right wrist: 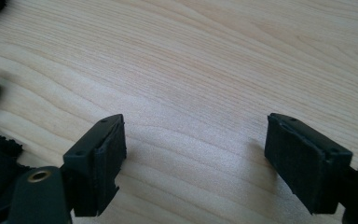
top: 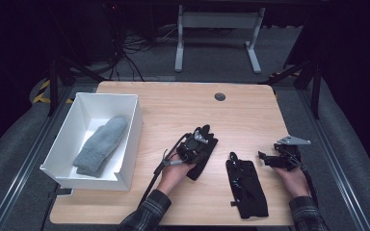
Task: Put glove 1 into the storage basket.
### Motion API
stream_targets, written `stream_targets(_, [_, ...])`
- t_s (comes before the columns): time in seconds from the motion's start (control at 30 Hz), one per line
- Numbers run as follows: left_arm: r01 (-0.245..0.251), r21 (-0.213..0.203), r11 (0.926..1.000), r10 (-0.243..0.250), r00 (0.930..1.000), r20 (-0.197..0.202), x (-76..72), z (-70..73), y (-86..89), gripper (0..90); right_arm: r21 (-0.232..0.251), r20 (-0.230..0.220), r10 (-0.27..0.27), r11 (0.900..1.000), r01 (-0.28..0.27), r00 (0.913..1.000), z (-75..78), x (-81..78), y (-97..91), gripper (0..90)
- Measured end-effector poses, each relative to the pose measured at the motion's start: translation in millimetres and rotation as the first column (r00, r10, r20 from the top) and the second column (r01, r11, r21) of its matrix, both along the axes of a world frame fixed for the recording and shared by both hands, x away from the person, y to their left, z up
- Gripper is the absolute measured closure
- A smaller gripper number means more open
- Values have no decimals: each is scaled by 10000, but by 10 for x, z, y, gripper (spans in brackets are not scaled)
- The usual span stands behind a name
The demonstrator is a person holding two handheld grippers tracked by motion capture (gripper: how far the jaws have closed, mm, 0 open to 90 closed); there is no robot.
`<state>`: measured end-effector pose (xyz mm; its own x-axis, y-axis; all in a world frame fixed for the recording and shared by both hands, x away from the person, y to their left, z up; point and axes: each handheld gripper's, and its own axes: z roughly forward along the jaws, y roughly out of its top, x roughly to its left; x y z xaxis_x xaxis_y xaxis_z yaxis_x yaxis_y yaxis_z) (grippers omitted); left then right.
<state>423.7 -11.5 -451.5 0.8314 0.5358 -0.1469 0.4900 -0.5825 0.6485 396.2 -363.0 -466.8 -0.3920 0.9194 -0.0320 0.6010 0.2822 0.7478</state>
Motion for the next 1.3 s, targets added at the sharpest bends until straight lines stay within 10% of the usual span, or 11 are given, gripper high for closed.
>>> stream_targets(0.5, [-227, 232, 9995, 218, 9991, 366, -22, 11, -117, 538, -3, 0, 2, 10000, -2, 10000, 0, 0, 0, 213])
stream_targets(0.77, [-423, 734, 9964, 374, 9971, 659, -24, 12, -138, 710, -5, 1, 3, 10000, -3, 10000, 0, 0, 0, 213])
stream_targets(1.1, [-393, 326, 9987, 382, 9986, 355, -4, 85, -45, 861, -4, 17, 32, 10000, -32, 10000, 0, -4, 2, 223])
stream_targets(1.3, [-462, -140, 9988, 467, 9983, 356, -16, 230, 85, 862, 134, 66, 346, 9993, -347, 9994, 44, -56, 0, 422])
